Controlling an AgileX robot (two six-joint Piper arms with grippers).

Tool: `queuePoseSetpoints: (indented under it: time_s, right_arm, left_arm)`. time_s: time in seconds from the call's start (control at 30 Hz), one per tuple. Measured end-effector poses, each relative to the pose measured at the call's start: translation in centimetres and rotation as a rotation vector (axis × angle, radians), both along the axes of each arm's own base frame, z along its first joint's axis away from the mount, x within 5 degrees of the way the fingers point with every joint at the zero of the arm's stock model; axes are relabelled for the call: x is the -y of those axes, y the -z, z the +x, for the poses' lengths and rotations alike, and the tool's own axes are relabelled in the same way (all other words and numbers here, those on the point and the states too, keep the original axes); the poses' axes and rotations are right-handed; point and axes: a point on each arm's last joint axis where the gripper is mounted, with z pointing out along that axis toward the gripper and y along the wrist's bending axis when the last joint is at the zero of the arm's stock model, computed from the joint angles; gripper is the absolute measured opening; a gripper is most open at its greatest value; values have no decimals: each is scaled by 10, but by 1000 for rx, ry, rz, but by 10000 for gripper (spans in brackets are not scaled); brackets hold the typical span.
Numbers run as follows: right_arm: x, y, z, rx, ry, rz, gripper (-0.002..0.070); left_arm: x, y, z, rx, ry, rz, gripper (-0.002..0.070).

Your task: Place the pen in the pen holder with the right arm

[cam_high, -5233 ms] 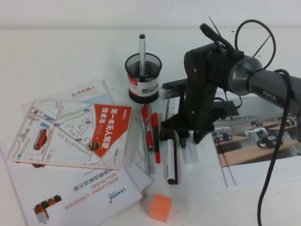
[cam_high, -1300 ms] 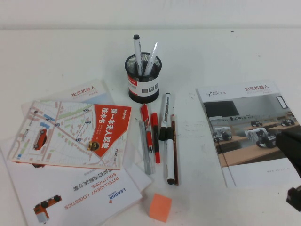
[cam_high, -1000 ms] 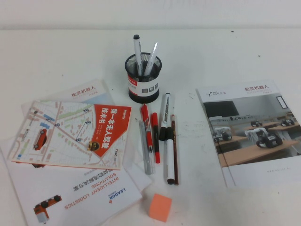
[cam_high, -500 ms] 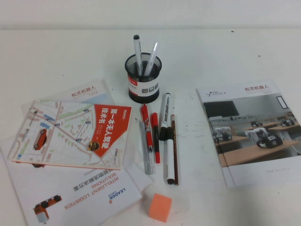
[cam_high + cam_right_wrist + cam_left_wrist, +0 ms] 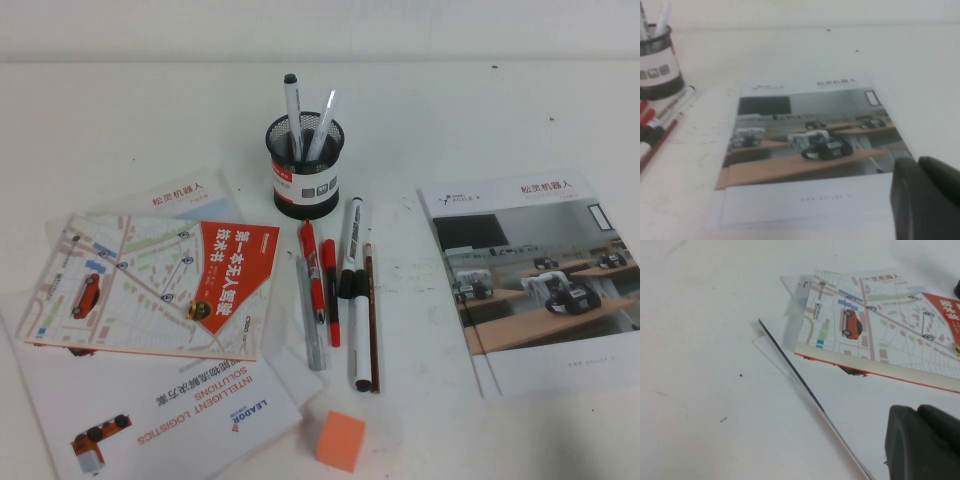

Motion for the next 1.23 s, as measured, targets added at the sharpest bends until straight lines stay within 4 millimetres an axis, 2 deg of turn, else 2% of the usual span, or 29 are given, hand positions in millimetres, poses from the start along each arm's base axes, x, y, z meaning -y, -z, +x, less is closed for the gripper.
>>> queuePoseSetpoints:
  time_s: [0.13,0.33,1.23]
  right_arm:
    - [3,16,-3,-5,55,-9,-19]
    - [5,22,-5,-76,102,11,-19]
    - [5,24,-5,-87,104,15,-19]
  left_arm:
    - [0,0,0,0,0,0,-3]
    - [0,0,0,0,0,0,-3]
    - [0,0,0,0,0,0,-3]
